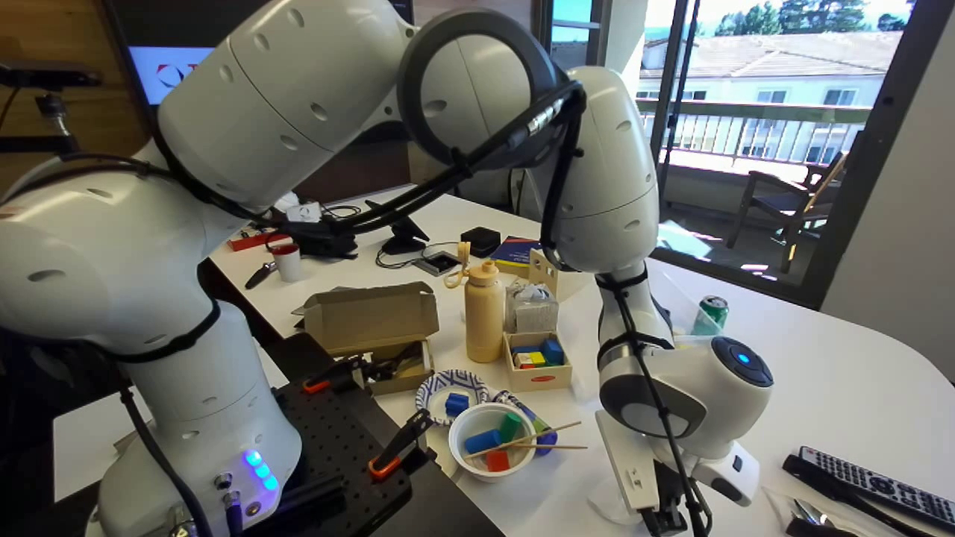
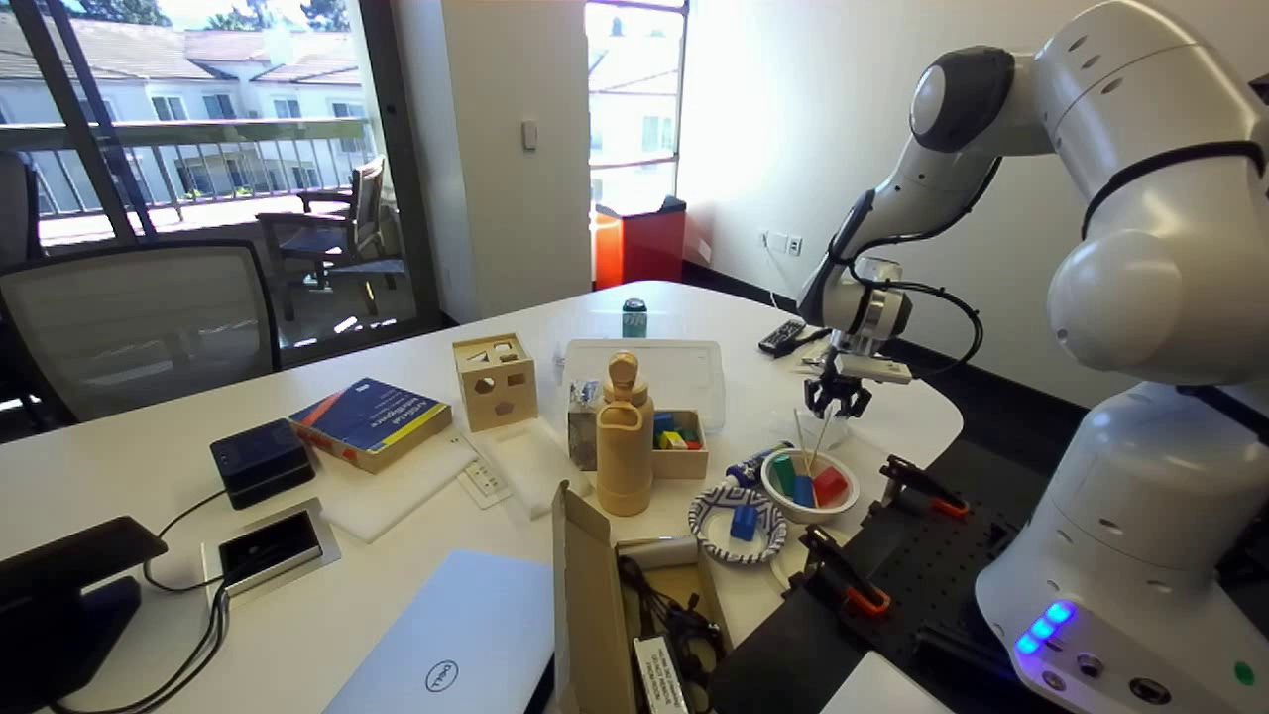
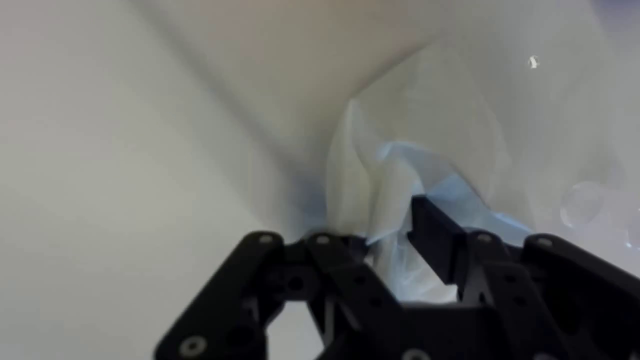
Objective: Wipe the table with the paper towel
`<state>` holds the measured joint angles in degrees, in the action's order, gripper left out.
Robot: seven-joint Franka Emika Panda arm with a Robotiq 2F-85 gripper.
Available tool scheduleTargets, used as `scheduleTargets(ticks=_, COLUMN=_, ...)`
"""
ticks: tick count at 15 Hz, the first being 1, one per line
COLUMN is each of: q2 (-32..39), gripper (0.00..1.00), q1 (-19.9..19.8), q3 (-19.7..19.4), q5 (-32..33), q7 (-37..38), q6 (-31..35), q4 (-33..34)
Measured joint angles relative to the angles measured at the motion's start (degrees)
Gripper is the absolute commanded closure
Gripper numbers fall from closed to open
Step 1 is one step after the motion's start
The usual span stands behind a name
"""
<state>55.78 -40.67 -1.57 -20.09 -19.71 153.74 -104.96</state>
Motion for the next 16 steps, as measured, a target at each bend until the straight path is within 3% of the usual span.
scheduleTargets(ticks=4, q2=-1.0, gripper=0.99, q1=-1.1, q3=0.8, q5=0.0, q7=0.0, q6=0.0, q4=0.1)
scheduleTargets(ticks=8, q2=-2.9, gripper=0.99, q1=-3.2, q3=6.2, q5=-0.4, q7=-0.1, q6=1.8, q4=-0.1)
scheduleTargets(ticks=13, q2=-4.5, gripper=0.99, q1=-2.1, q3=12.0, q5=-0.4, q7=-0.1, q6=10.9, q4=-2.1)
scheduleTargets(ticks=16, q2=-5.3, gripper=0.99, q1=0.4, q3=12.4, q5=0.4, q7=0.9, q6=16.4, q4=-4.0)
